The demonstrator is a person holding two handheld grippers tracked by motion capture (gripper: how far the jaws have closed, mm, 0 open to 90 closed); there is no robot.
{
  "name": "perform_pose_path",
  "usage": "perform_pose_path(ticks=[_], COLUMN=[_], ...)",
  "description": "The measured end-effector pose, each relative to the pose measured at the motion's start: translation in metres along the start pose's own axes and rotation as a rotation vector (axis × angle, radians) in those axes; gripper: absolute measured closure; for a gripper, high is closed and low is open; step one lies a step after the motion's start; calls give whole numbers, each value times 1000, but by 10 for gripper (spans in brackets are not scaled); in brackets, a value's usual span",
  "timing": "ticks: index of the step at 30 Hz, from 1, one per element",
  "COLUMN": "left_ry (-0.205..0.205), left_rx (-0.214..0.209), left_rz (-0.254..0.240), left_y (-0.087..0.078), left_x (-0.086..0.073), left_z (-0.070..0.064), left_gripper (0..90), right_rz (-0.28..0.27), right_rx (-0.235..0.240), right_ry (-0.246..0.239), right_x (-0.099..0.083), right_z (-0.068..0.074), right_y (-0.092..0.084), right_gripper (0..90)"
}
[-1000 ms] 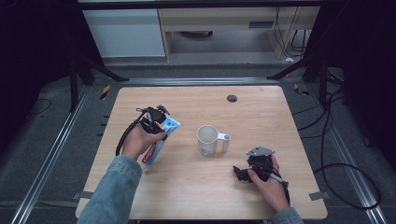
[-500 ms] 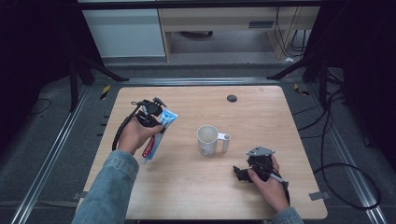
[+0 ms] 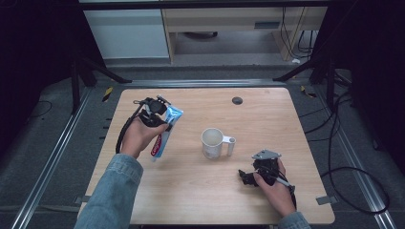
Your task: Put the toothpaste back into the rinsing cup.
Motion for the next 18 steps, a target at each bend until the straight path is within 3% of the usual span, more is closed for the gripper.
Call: perform_pose_path(ticks=[18], left_ry=[1], left_rx=[0], left_rz=[-128], left_y=[-9], left_x=[10], left_z=[-9], left_gripper=[730], right_rz=[1], right_rx=[0], right_ry=[1], right_x=[0], right_z=[0], right_y=[0], right_gripper=[4])
Point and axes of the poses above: each handheld gripper's, and its own axes: y roughly forward along the jaws, x roughly out of its top, z roughly to its left, the point moved 6 cm from there along y, roughly forward along the jaws, and after that the axes turned 15 degrees about z, right-handed, at the moved point
